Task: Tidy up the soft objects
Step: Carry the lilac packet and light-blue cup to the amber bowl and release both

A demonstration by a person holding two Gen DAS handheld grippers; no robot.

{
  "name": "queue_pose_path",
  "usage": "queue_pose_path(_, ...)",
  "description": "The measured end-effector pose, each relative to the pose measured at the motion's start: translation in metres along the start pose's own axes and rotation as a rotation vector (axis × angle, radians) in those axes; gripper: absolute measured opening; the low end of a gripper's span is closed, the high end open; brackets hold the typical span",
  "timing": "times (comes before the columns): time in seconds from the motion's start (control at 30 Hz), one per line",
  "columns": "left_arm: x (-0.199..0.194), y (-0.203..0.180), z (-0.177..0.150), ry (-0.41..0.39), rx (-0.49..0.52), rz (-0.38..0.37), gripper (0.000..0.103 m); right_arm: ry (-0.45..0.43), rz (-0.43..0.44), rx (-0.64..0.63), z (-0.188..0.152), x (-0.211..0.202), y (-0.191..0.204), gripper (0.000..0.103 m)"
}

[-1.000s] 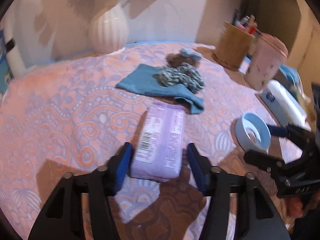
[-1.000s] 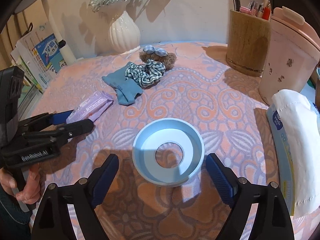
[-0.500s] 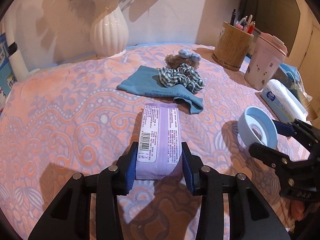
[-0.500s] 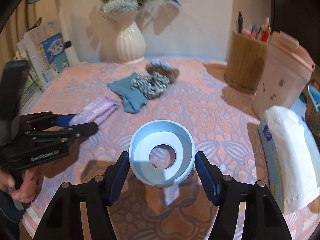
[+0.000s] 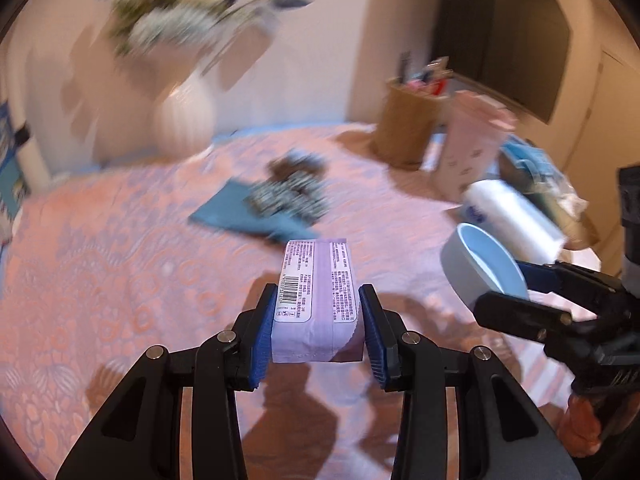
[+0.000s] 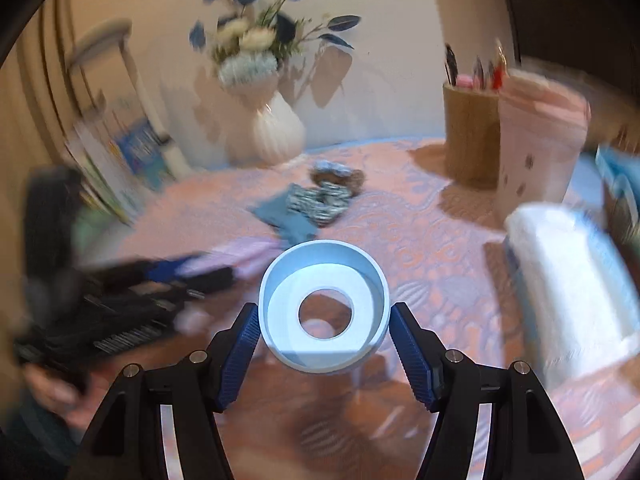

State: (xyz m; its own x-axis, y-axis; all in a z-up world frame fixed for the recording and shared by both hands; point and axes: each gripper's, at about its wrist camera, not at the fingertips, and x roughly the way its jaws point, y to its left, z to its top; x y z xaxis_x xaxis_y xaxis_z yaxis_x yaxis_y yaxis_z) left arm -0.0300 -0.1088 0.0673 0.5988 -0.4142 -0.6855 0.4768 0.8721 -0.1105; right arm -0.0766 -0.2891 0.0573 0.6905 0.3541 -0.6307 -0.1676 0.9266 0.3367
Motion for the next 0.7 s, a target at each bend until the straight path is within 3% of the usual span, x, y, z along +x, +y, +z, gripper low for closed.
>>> queue_pose_path(0.07, -0.004, -0.016, 0.008, -0.018, 0.018, -0.027, 0.037, -0.034, -0.057, -0.010, 0.005, -0.018, -0.003, 0.065)
queue_pose_path(0.23, -0.019, -0.062, 0.033, -0.073, 0.060, -0.105, 0.037, -0.153, -0.086, 0.014, 0.010, -0.073, -0.025, 0.065)
queue_pose_path(0.33, -0.028, -0.096, 0.051, -0.105, 0.110, -0.148, 0.037, -0.216, -0.175, 0.036, 0.012, -0.104, -0.045, 0.065)
queue_pose_path(0.5, -0.033, -0.163, 0.083, -0.145, 0.211, -0.204, 0.037, -0.313, -0.271, 0.129, 0.016, -0.156, -0.094, 0.065)
queue_pose_path(0.7, -0.013, -0.235, 0.116, -0.150, 0.242, -0.254, 0.037, -0.358, -0.366, 0.266, 0.022, -0.199, -0.161, 0.065)
